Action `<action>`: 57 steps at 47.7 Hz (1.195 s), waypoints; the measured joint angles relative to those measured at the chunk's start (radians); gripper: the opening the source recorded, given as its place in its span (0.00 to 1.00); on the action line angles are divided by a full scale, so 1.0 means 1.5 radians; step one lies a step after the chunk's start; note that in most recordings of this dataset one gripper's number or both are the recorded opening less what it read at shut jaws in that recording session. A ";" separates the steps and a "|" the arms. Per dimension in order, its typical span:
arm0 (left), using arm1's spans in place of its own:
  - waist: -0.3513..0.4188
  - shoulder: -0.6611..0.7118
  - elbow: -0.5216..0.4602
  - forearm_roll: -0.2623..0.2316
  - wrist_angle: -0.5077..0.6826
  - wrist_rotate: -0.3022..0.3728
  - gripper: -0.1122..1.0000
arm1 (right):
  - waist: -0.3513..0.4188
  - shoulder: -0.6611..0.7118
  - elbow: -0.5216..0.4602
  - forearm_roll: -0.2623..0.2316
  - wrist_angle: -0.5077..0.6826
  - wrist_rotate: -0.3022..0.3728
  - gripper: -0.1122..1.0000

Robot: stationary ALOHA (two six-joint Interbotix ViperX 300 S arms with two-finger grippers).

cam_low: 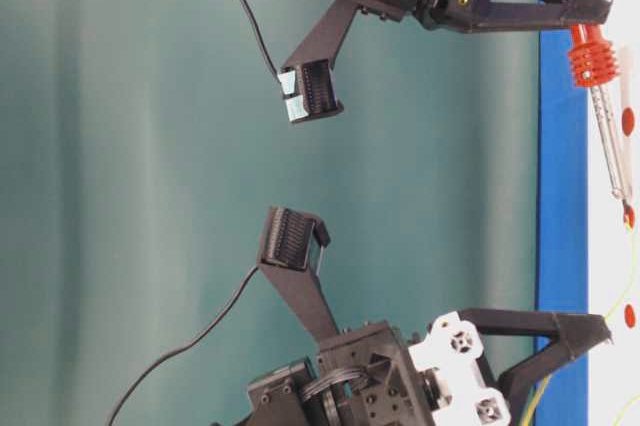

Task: Touch the tip of the soldering iron to the tip of the solder at the mark.

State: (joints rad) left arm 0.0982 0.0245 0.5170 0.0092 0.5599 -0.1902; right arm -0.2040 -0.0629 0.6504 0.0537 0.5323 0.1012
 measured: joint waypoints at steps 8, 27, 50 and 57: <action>-0.001 0.000 0.001 0.000 0.000 0.000 0.12 | -0.001 0.000 0.000 0.000 0.000 0.000 0.16; -0.001 0.000 0.001 0.000 0.001 0.001 0.12 | 0.000 0.000 0.000 0.000 -0.001 0.000 0.16; 0.002 -0.127 0.046 0.000 0.057 -0.005 0.12 | -0.001 0.000 0.000 -0.001 -0.001 0.000 0.16; 0.003 -0.187 0.073 0.000 0.056 -0.006 0.12 | -0.001 0.000 0.000 0.000 -0.001 0.000 0.16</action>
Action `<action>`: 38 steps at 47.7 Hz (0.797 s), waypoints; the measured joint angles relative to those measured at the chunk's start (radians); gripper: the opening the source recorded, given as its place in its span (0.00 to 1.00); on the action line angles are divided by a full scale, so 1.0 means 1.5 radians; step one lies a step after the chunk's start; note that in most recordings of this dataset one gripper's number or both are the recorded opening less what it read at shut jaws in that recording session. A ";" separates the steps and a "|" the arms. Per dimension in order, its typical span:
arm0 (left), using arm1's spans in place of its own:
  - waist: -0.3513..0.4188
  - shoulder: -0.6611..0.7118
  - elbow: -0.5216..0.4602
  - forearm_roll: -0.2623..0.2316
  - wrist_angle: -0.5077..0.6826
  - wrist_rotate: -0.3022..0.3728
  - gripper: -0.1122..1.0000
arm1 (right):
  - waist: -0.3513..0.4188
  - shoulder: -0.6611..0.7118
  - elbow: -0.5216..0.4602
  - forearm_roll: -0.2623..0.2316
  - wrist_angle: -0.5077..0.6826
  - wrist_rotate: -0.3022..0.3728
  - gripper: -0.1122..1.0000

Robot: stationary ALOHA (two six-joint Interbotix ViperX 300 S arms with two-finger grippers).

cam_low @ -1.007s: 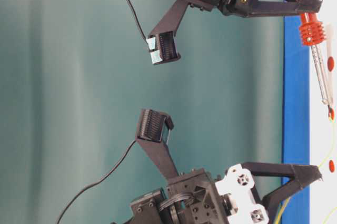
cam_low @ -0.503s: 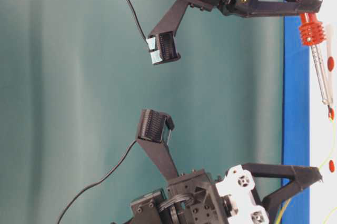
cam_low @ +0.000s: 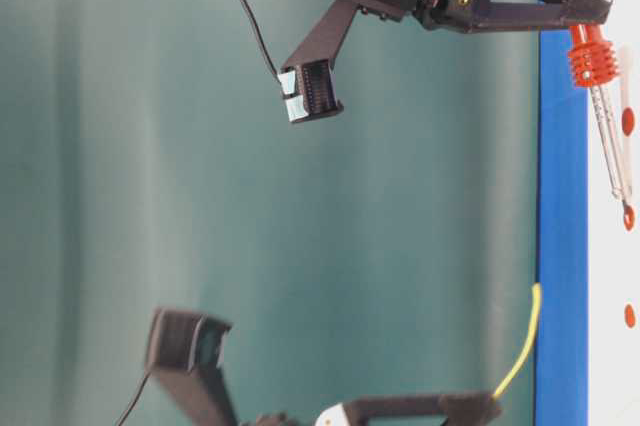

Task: Touch the tip of the soldering iron to the tip of the solder at the mark.

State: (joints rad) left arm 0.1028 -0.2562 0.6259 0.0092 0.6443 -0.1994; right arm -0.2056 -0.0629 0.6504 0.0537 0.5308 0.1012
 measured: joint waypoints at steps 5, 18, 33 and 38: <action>-0.001 -0.013 0.006 0.000 -0.005 0.000 0.12 | 0.000 0.000 0.000 -0.001 0.000 0.000 0.16; 0.000 -0.013 0.006 0.000 -0.007 0.000 0.12 | 0.000 -0.046 0.018 -0.006 0.001 0.001 0.16; -0.001 -0.013 0.006 0.001 -0.007 0.000 0.12 | -0.003 -0.176 0.111 -0.013 0.003 0.042 0.16; 0.000 -0.013 0.006 0.000 -0.007 0.001 0.12 | -0.003 -0.213 0.139 -0.024 0.018 0.065 0.16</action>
State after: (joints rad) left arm 0.1028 -0.2761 0.6351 0.0092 0.6335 -0.1979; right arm -0.2102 -0.3820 0.8590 0.0184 0.5584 0.1994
